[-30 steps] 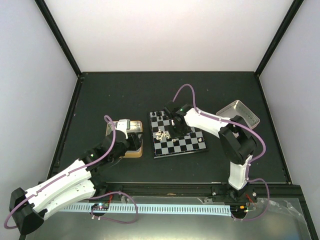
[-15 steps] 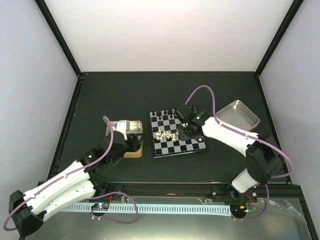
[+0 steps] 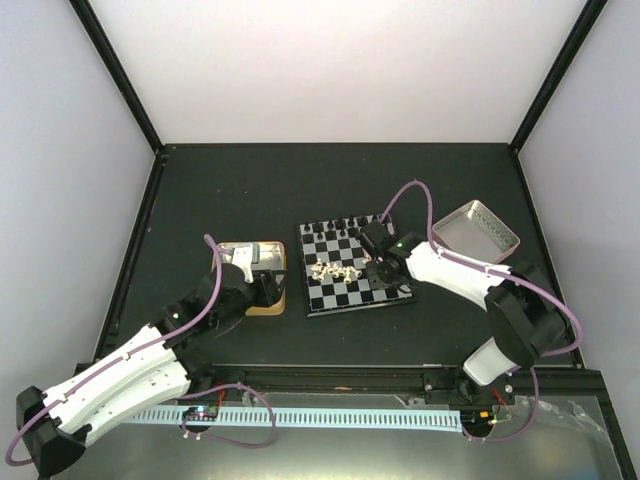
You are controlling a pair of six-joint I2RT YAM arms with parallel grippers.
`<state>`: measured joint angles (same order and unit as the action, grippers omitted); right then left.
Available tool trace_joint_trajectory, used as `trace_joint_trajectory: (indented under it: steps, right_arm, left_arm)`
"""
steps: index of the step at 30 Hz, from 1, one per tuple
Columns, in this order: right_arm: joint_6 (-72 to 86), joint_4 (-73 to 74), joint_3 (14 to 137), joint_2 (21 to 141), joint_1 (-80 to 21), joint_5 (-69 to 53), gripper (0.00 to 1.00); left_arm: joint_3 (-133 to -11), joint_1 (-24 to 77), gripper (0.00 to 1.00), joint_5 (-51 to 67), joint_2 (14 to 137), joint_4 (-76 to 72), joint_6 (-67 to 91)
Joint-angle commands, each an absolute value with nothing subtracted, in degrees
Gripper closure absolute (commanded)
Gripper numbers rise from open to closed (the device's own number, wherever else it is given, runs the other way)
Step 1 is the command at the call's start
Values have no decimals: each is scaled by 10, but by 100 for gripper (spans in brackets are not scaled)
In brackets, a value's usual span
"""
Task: Set up the chess pieces on the board
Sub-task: Place the chess piece on the chessboard.
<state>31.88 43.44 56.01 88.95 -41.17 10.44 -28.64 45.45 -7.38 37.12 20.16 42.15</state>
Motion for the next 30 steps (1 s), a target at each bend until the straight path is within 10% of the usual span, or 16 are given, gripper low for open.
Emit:
trace_joint_trajectory:
  steps: [1, 30]
  right_arm:
    - [327, 405, 554, 909, -402, 131, 98]
    - [314, 449, 617, 877, -397, 98, 62]
  left_arm:
    - [-291, 457, 46, -65, 372, 203, 418]
    - [-287, 457, 45, -86, 359, 206, 415]
